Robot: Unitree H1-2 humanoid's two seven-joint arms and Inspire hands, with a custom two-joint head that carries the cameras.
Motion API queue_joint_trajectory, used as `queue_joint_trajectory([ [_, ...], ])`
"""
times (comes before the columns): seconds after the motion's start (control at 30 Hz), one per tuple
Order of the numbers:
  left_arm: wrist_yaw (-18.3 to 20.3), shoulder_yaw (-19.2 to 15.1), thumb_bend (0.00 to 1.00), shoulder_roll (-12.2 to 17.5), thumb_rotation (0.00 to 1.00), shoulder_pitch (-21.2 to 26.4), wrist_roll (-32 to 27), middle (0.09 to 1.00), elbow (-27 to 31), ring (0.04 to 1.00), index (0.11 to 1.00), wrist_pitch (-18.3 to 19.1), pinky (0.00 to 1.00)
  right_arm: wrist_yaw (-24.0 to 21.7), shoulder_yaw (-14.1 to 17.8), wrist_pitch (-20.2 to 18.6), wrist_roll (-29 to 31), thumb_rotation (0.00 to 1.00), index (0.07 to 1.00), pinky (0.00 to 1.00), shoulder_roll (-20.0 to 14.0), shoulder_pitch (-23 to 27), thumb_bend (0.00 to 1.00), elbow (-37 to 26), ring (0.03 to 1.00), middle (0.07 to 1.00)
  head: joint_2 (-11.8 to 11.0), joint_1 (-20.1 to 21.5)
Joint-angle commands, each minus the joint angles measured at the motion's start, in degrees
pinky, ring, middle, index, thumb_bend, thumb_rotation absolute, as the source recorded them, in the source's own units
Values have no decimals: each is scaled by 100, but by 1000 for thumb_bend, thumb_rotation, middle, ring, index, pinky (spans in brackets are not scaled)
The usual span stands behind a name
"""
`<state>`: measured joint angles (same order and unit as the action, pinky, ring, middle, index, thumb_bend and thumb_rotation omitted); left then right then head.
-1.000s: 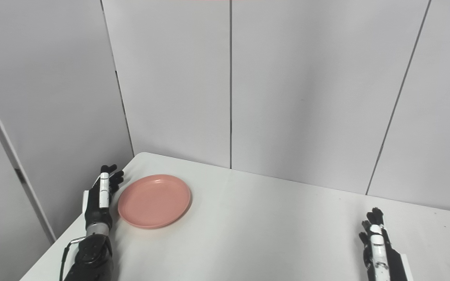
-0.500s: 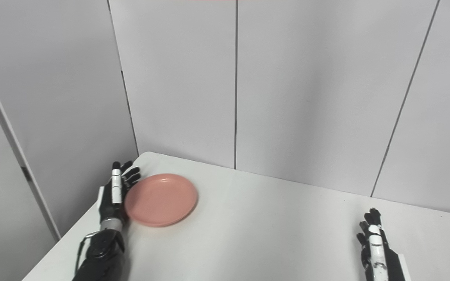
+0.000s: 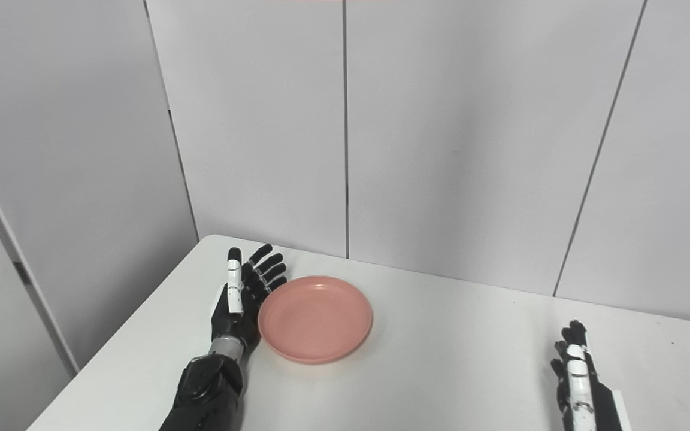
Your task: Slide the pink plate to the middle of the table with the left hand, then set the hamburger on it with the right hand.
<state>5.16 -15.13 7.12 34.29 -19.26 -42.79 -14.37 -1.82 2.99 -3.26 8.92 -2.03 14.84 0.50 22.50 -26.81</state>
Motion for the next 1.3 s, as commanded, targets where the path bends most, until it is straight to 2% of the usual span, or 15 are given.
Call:
queue_joint_trajectory([
  [0.0,147,47,866,-134,997,-149,-83,780,-26,790,772,117,761,59,99,35,143,845,1000,1000,128,191,360,-122,1000,1000,25,56],
  [0.07,178,60,864,-211,984,-180,-126,782,39,793,771,145,763,111,113,-15,129,857,1000,1000,163,184,352,-148,1000,993,44,118],
  [0.2,161,168,860,-338,990,-284,-38,796,212,811,782,231,792,224,179,-95,140,797,1000,1000,239,205,364,-131,997,980,103,294],
  [0.37,94,444,825,-574,992,-458,198,811,345,827,800,237,796,126,198,114,197,764,1000,1000,210,255,400,133,990,967,187,565],
  [0.43,75,526,819,-632,999,-483,293,813,311,828,800,187,776,74,180,125,201,795,1000,1000,182,266,418,194,995,972,213,670],
  [0.6,101,662,831,-892,1000,-548,383,815,178,836,805,108,804,-50,124,391,123,836,1000,1000,93,306,520,512,995,984,314,1032],
  [0.7,107,729,846,-999,988,-610,415,818,204,844,809,104,824,-96,116,418,171,817,1000,1000,128,335,566,613,999,983,372,1220],
  [0.9,-88,876,802,-1185,1000,-834,600,826,637,845,822,249,837,-86,-4,413,-5,859,1000,1000,162,371,581,677,1000,989,547,1785],
  [1.1,-249,1104,781,-1306,1000,-1130,900,841,1298,851,827,495,852,64,-120,175,-274,861,1000,1000,230,319,592,331,998,984,777,2467],
  [1.2,-298,1242,767,-1352,1000,-1269,1019,846,1591,853,831,695,847,134,-165,185,-423,901,1000,1000,259,361,579,342,999,976,827,2639],
  [1.27,-337,1308,751,-1412,1000,-1351,1093,845,1741,848,834,810,850,145,-157,247,-397,874,1000,1000,301,400,575,369,992,972,864,2771],
])
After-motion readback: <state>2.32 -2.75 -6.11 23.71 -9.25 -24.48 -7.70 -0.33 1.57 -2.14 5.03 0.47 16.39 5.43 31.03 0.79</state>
